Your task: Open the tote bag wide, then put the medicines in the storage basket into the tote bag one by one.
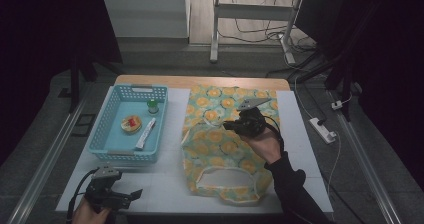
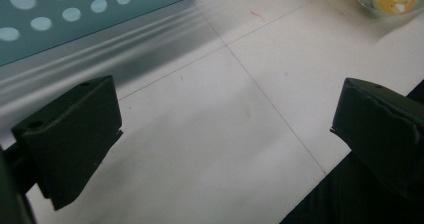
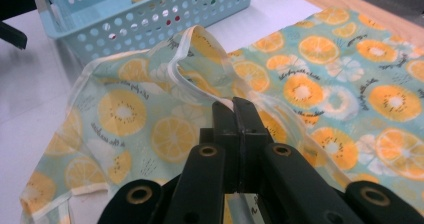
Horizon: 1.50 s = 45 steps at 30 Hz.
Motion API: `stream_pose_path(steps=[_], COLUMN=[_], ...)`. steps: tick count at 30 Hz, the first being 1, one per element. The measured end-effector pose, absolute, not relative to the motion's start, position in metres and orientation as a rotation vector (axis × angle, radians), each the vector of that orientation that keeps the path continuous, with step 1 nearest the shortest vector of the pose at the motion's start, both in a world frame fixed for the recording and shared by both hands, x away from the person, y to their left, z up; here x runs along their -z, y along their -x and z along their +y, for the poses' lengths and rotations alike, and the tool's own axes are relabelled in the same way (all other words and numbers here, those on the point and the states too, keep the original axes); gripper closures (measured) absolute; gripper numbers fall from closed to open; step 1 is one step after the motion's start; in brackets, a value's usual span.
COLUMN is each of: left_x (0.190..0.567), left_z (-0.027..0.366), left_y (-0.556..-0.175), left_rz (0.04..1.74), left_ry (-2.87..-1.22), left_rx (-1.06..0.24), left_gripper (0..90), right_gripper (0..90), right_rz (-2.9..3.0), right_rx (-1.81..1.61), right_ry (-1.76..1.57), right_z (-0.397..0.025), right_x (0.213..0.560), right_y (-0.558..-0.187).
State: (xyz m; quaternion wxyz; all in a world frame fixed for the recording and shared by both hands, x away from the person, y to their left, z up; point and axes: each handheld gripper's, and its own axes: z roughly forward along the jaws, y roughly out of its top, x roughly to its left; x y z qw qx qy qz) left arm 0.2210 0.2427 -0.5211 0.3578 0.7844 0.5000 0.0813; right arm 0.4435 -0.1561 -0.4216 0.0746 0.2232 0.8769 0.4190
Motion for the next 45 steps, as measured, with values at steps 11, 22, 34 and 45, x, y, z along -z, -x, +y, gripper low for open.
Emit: stream_pose_path(steps=[11,22,34,45], left_x=[0.521,0.522,0.522,0.521], left_z=[0.243,0.243,0.245,0.246], left_y=[-0.221,-0.222,-0.222,-0.223], left_rz=[1.291,1.292,1.318,1.335], left_ry=[-2.024,-2.022,-2.002,-1.988], left_rx=[-0.208,-0.205,-0.204,-0.200], left_gripper=[0.0,0.0,0.0,0.0], right_gripper=[90.0,90.0,90.0,90.0], right_rz=[2.622,2.600,2.575,2.584], right_rx=[-1.280,-1.334,-1.346,-1.342], right_ry=[-0.673,-0.682,-0.676,-0.646], right_z=[-0.151,-0.145,-0.149,-0.148], right_x=[0.404,0.395,0.398,0.402], right_y=[-0.450,-0.454,-0.455,-0.455])
